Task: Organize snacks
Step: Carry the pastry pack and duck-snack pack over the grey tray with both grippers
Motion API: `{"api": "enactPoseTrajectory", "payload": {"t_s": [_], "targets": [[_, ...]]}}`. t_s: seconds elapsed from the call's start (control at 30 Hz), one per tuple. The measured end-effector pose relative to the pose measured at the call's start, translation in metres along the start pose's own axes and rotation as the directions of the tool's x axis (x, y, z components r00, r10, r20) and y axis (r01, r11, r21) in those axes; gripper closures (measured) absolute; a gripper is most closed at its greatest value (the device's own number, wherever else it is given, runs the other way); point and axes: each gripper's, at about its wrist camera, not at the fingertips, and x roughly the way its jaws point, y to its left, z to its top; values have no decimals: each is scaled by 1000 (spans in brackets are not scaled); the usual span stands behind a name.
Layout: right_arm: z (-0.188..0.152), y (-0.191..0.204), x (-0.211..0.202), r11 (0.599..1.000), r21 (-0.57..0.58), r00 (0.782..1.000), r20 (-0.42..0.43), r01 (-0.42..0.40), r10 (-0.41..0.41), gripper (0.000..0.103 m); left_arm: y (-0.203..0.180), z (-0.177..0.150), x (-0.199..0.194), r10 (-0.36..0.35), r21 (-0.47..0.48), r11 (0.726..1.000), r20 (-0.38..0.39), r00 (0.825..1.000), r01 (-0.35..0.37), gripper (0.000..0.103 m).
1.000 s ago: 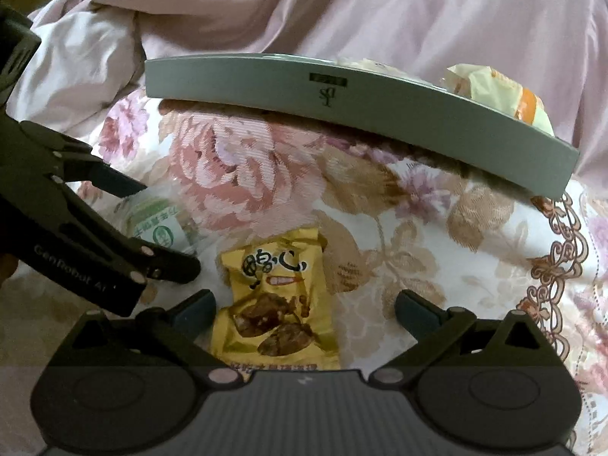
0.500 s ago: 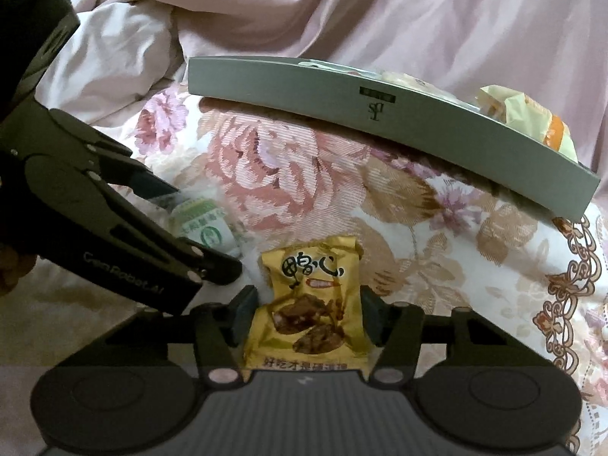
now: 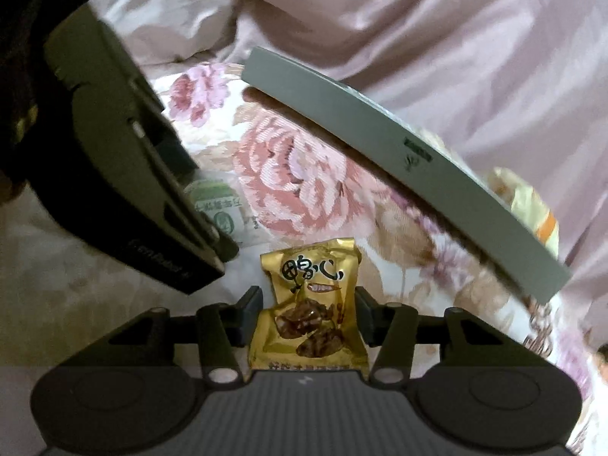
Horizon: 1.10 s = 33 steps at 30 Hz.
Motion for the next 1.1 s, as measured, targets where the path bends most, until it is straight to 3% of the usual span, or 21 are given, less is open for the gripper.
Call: {"api": "enactPoseTrajectory", "payload": {"t_s": [0.3, 0.57, 0.8, 1.1], "targets": [[0, 7, -3, 993, -82, 996, 34, 91, -88, 49, 13, 17, -38, 75, -37, 997, 54, 996, -73, 48], [6, -5, -24, 983, -48, 976, 133, 179, -172, 49, 17, 46, -68, 130, -81, 990, 147, 980, -119, 48], [14, -16, -39, 959, 1, 933, 229, 285, -278, 49, 22, 77, -82, 155, -98, 986, 232, 960, -135, 48], [20, -33, -49, 933, 127, 866, 347, 338, -361, 49, 33, 117, -58, 177, -168, 977, 284, 942, -133, 48]]}}
